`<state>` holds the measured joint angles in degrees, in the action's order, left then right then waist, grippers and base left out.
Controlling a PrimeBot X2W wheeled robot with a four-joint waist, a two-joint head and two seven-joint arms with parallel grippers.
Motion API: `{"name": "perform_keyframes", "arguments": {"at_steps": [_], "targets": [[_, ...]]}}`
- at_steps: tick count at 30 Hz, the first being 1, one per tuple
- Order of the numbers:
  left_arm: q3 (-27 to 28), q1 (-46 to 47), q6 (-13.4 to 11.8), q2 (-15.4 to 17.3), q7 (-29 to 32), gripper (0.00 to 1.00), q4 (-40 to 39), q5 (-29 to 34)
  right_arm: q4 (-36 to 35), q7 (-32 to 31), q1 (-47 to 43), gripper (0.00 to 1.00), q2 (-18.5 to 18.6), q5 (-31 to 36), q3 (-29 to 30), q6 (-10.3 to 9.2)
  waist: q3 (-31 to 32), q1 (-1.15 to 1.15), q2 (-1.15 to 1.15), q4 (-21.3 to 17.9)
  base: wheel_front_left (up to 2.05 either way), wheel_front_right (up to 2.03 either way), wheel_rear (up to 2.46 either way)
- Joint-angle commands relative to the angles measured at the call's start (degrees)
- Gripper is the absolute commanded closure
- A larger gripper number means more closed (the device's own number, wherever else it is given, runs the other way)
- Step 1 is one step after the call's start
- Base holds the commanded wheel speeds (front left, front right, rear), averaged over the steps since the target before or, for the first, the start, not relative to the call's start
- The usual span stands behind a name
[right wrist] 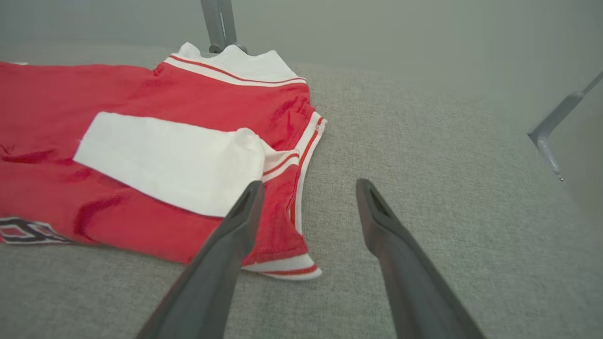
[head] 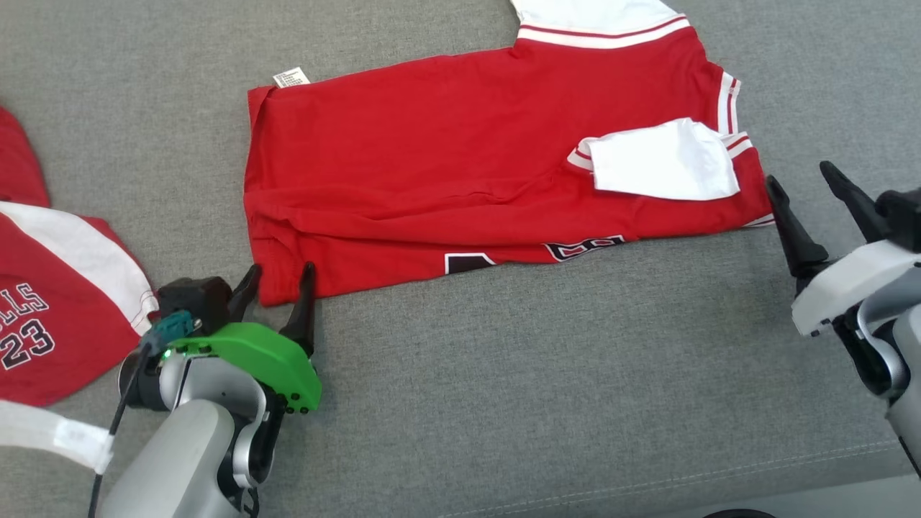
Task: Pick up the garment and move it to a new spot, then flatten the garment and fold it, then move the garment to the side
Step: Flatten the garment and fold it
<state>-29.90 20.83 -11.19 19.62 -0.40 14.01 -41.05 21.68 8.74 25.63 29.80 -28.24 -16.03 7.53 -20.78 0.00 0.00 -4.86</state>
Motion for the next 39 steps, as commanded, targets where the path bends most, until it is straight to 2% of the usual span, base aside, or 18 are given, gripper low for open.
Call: {"name": "perform_keyframes", "arguments": {"at_steps": [1, 6, 14, 21, 22, 23, 24, 25, 27, 33, 37, 39], "targets": [[-0.64, 1.57, -0.47, 0.06, 1.43, 0.0, 1.45, 0.81, 1.38, -1.15, 1.33, 0.0, -0.33, -0.4, -1.45, -0.08, -1.53, 0.0, 0.0, 0.58, 0.0, 0.0, 0.0], [-2.35, 4.1, -0.31, -0.4, 4.86, 0.0, 5.89, 1.3, 4.95, -4.86, 4.64, 0.0, 0.35, -3.32, -5.93, -0.09, -2.41, 0.0, 0.0, 1.56, 0.0, 0.0, 0.0], [-3.65, 4.29, 0.73, -0.74, 8.07, 0.0, 10.07, 0.1, 8.12, -7.24, 5.86, 0.0, 1.87, -6.88, -8.85, -0.09, -2.38, 0.0, 0.0, 2.38, 0.0, 0.0, 0.0], [-5.41, 4.24, 2.26, -0.6, 12.46, 0.0, 12.16, -1.11, 10.79, -12.46, 6.61, 0.0, 2.68, -10.16, -10.67, -0.11, -2.61, 0.0, 0.0, 2.64, 0.0, 0.0, 0.0], [-5.8, 4.19, 2.56, -0.57, 13.11, 0.15, 12.24, -1.16, 10.67, -13.62, 6.56, 0.0, 2.83, -10.86, -11.34, -0.1, -2.62, 0.0, 0.0, 2.65, 0.0, 0.0, 0.0], [-6.24, 4.11, 3.08, -0.54, 13.76, 0.56, 12.19, -1.28, 10.26, -14.62, 6.56, 0.04, 3.1, -11.59, -12.21, -0.1, -2.6, 0.0, 0.0, 2.67, 0.0, 0.0, 0.0], [-6.85, 3.88, 3.98, -0.65, 14.73, 1.0, 11.9, -1.79, 9.73, -15.18, 6.67, 0.8, 3.39, -12.65, -12.74, -0.1, -2.57, 0.0, 0.0, 2.7, 0.0, 0.0, 0.0], [-7.9, 3.56, 5.2, -0.53, 16.7, 1.0, 11.76, -2.11, 9.17, -15.75, 6.9, 1.0, 3.71, -14.12, -12.9, -0.09, -2.52, 0.0, 0.0, 2.8, 0.0, 0.0, 0.0], [-8.81, 3.56, 6.81, -0.17, 19.13, 1.0, 10.92, -3.14, 7.95, -17.44, 7.34, 1.0, 4.91, -17.27, -13.22, -0.1, -2.14, 0.0, 0.0, 3.11, 0.0, 0.0, 0.0], [-7.43, 8.69, 9.76, 5.47, 25.87, 1.0, 3.26, -4.89, 3.31, -25.58, 10.24, 1.0, 9.43, -27.14, -12.38, -0.1, 0.15, 0.0, 0.0, 3.84, 0.0, 0.0, 0.0], [-6.05, 10.81, 10.69, 10.14, 32.36, 1.0, -4.72, -7.6, 1.03, -34.61, 11.67, 1.0, 12.69, -33.4, -11.1, -0.1, 1.31, 0.0, 0.0, 3.88, 0.0, 0.0, 0.0], [-4.96, 10.42, 9.93, 11.93, 34.53, 1.0, -9.02, -8.94, -0.48, -39.13, 11.99, 1.0, 14.08, -35.98, -10.17, -0.1, 1.69, 0.0, 0.0, 3.73, 0.0, 0.0, 0.0]]}}
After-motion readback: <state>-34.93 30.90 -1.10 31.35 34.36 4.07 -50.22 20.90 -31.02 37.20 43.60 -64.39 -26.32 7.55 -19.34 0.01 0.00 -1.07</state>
